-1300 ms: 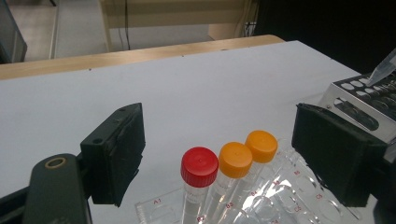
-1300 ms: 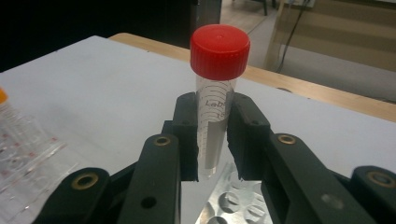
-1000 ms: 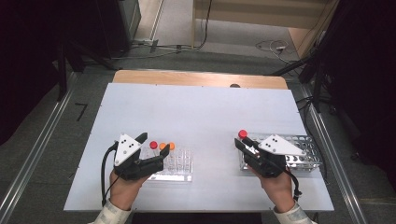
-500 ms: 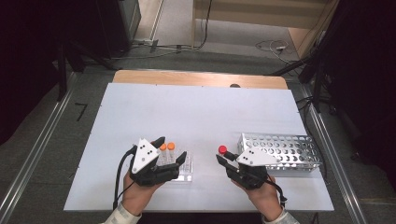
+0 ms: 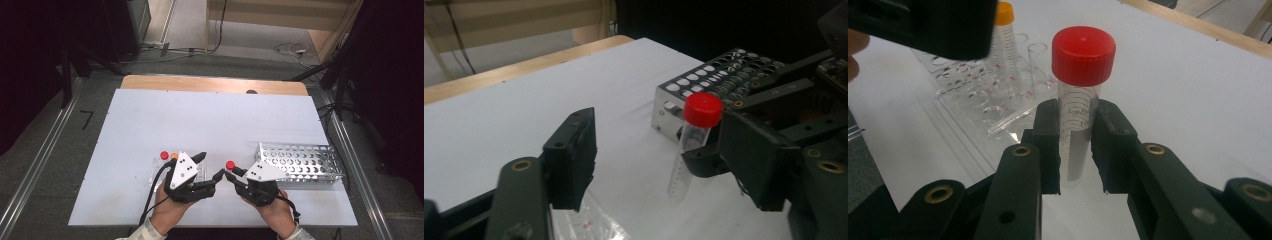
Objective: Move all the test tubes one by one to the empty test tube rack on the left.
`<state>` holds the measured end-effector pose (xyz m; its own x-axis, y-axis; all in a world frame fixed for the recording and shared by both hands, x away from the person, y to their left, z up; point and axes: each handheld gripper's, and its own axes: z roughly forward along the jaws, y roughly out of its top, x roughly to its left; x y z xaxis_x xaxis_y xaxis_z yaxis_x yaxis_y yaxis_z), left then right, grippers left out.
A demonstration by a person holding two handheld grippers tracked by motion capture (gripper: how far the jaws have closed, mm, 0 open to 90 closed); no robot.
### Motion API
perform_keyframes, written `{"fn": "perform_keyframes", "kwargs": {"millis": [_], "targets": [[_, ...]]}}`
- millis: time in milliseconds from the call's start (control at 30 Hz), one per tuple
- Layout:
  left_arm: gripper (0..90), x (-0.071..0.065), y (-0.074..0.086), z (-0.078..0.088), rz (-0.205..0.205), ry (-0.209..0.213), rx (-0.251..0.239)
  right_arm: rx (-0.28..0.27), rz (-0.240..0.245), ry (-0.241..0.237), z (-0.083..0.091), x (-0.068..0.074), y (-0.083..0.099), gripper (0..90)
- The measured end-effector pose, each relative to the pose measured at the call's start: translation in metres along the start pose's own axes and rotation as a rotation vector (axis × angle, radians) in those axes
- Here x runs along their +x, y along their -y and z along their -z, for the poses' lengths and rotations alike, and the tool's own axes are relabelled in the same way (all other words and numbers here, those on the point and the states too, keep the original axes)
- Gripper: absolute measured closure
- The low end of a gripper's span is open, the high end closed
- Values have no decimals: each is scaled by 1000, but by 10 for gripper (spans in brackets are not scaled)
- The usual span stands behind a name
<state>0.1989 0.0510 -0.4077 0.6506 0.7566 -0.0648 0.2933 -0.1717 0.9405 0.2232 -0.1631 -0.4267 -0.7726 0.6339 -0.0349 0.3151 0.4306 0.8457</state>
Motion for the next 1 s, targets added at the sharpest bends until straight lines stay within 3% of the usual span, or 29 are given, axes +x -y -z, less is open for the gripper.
{"fn": "perform_keyframes", "kwargs": {"millis": [300,600,800,1000], "targets": [[529,-11,-6,-13,-11,78,-7,2,6,-11,-1,4,0,714],[691,-12,-5,-22,-21,80,11,-7,6,-13,1,4,-1,714],[705,-11,-6,-21,-11,83,3,-8,4,-15,2,5,-2,709],[706,-6,-12,-10,9,76,-28,-23,14,-68,7,4,-2,420]]}}
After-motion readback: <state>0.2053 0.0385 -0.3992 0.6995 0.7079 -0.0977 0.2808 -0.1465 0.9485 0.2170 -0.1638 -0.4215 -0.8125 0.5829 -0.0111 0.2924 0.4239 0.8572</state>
